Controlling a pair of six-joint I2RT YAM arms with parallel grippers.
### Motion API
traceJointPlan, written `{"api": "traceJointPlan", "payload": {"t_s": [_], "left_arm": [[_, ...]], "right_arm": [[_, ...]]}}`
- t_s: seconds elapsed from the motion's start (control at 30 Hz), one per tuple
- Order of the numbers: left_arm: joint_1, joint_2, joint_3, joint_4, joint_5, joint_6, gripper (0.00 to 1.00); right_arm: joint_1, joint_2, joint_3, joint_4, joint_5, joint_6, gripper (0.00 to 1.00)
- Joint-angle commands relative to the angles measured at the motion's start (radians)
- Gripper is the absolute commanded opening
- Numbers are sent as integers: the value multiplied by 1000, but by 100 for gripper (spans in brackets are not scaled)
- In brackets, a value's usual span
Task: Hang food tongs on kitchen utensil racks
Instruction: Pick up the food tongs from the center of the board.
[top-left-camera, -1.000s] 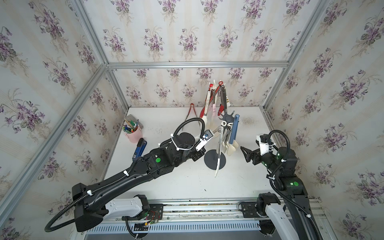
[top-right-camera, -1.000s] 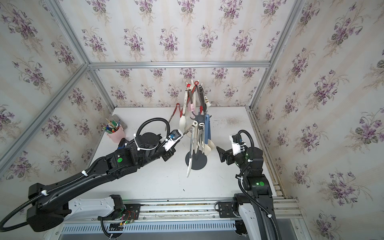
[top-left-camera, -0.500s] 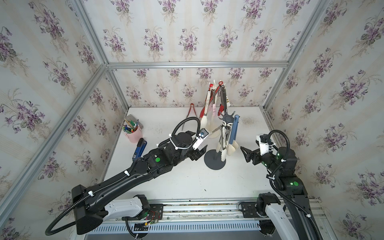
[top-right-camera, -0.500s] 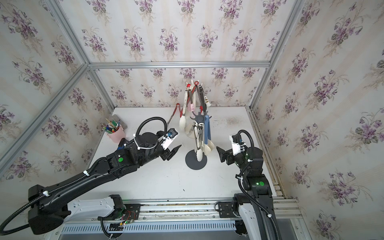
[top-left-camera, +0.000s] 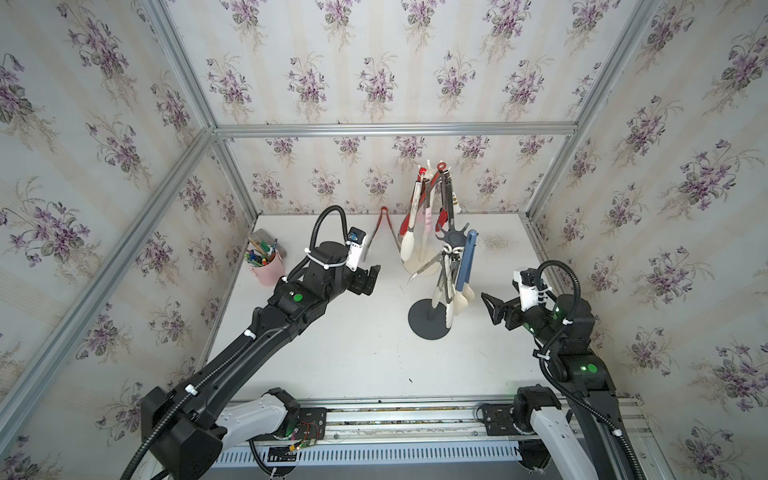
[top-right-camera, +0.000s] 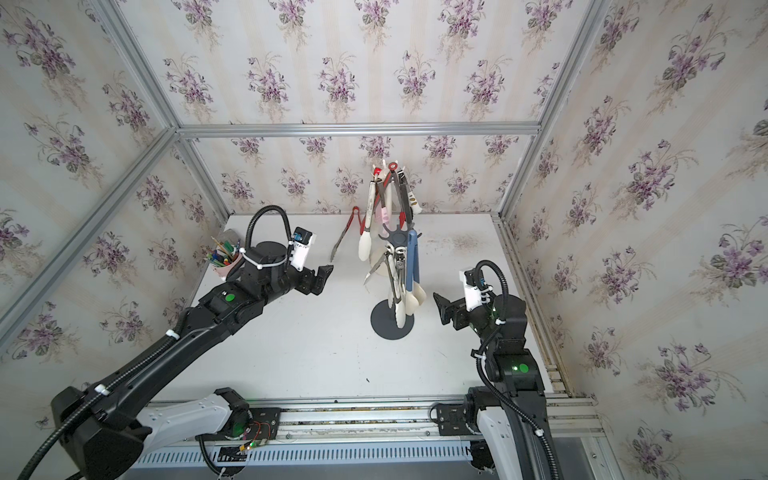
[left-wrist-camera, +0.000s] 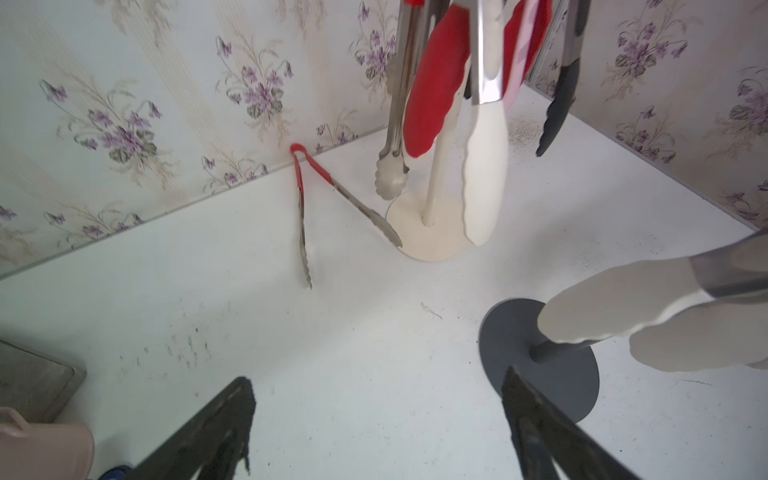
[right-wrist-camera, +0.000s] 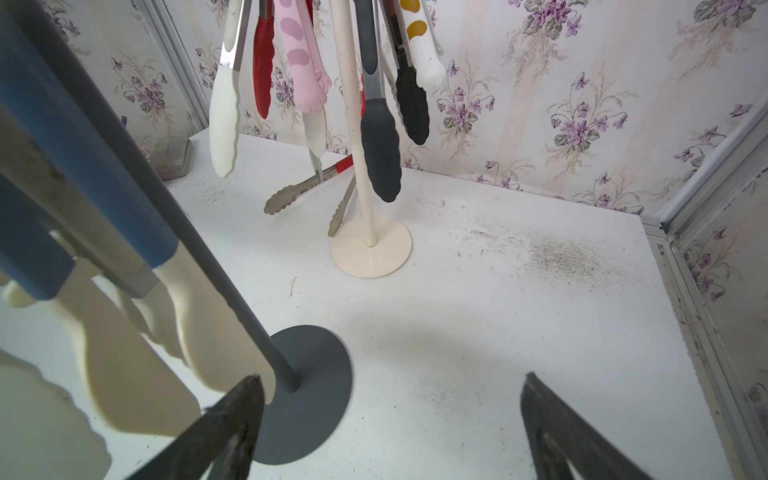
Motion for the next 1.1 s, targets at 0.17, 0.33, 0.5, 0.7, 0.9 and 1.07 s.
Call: {"api": "traceJointPlan", "payload": {"t_s": [0.17,0.33,0.5,0.7,0.9,1.07], "left_arm": [[100,278,176,-133,63,-102,97],[103,461,336,-187,67,-103,94],[111,643,497,-241,43,-115,88],[129,854,675,-265,35,-131,83],[136,1022,838,-288,-16,-119,78],[160,1117,937,-293,-51,-120,75]], "right_arm": [[-1,-23,8,-4,10,49,96],[0,2,34,-9,-4,85,96],[-1,18,56,-23,-20,105,95],[-2,20,82,-51,-27,127,95],[-2,12,102,-80,-51,160,95],[-2,16,136,-96,-50,160,96]]}}
